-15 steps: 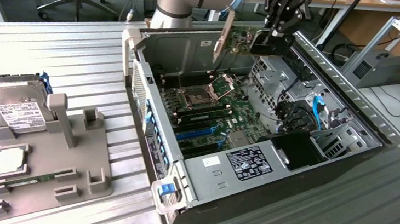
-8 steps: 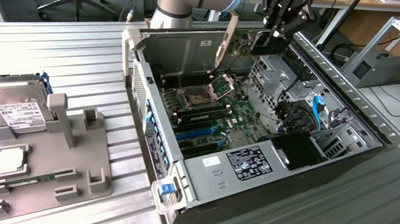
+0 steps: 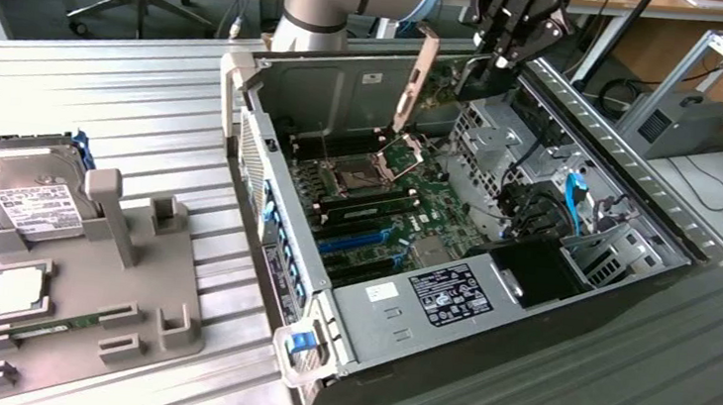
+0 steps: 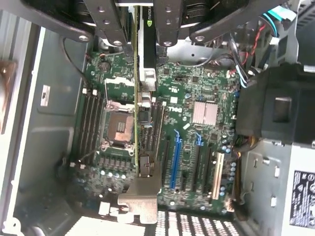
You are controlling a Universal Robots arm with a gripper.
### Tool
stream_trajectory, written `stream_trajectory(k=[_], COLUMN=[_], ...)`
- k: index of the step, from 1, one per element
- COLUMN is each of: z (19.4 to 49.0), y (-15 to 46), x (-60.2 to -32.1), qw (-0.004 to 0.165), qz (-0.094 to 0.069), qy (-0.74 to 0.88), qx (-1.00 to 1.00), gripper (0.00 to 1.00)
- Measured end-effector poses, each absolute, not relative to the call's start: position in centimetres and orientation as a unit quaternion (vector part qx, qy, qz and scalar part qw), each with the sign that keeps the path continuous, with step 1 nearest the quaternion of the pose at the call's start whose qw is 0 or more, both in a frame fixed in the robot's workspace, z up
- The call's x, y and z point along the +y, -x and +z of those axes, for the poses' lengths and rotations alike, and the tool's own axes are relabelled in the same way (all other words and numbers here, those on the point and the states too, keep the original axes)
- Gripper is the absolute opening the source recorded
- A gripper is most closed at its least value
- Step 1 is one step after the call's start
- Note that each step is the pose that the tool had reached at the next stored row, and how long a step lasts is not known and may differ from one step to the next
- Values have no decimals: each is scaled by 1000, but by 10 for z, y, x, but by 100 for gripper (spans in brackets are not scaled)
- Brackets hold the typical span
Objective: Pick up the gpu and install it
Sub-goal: 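Insert the gpu into the slot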
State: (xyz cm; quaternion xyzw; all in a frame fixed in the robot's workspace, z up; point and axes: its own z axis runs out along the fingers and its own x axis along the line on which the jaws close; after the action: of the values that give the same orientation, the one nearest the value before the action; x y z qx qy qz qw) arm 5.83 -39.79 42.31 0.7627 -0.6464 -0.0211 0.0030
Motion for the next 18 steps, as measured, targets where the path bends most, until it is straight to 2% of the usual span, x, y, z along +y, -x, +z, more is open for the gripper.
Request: stream_trajectory(k=[18], z=[423], y=[-58], x=[-398], qw=[2], qz=[-21], qy=[-733], qx=[-680], gripper=[27])
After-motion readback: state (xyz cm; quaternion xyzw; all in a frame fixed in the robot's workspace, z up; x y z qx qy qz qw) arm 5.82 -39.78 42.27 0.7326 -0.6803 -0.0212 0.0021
